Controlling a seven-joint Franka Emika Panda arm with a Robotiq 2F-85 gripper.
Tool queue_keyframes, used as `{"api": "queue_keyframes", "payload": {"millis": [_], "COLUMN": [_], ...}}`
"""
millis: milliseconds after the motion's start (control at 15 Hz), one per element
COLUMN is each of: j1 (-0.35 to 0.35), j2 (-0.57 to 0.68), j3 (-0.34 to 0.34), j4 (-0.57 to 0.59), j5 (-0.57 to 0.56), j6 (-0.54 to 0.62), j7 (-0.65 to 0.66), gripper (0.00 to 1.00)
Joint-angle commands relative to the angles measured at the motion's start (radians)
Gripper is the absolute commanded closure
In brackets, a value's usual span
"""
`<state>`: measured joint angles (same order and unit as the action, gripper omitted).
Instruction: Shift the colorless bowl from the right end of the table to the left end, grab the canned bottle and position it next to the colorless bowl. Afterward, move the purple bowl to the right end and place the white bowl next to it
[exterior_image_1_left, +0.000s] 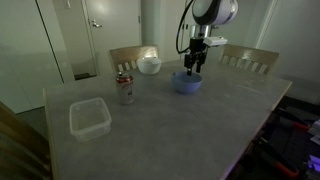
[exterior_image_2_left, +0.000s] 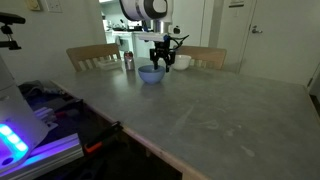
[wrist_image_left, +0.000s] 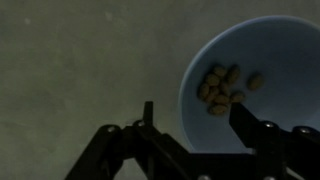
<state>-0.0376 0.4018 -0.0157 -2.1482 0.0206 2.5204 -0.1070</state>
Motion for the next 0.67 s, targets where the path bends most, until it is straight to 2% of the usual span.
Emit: {"api": "queue_keyframes", "payload": {"millis": [0,267,400,467,600], "j1": [0.002,-0.004,-0.027,-0.027,-0.026], "j2": [0.005,0.009,0.020,0.027,0.047], "j3": [-0.008,0.002,0.037,0.045,0.056], "j4": [0.007,0.014,0.022,0.027,0.052], "j5": [-0.020,-0.004,0.057,0.074,0.101], "j6": [-0.056,-0.100,-0.125,-0.141,-0.169], "j7": [0.030,0.028,-0.022,-0.030,-0.043], "gripper": [0.53,0.81,0.95,0.99,1.00]}}
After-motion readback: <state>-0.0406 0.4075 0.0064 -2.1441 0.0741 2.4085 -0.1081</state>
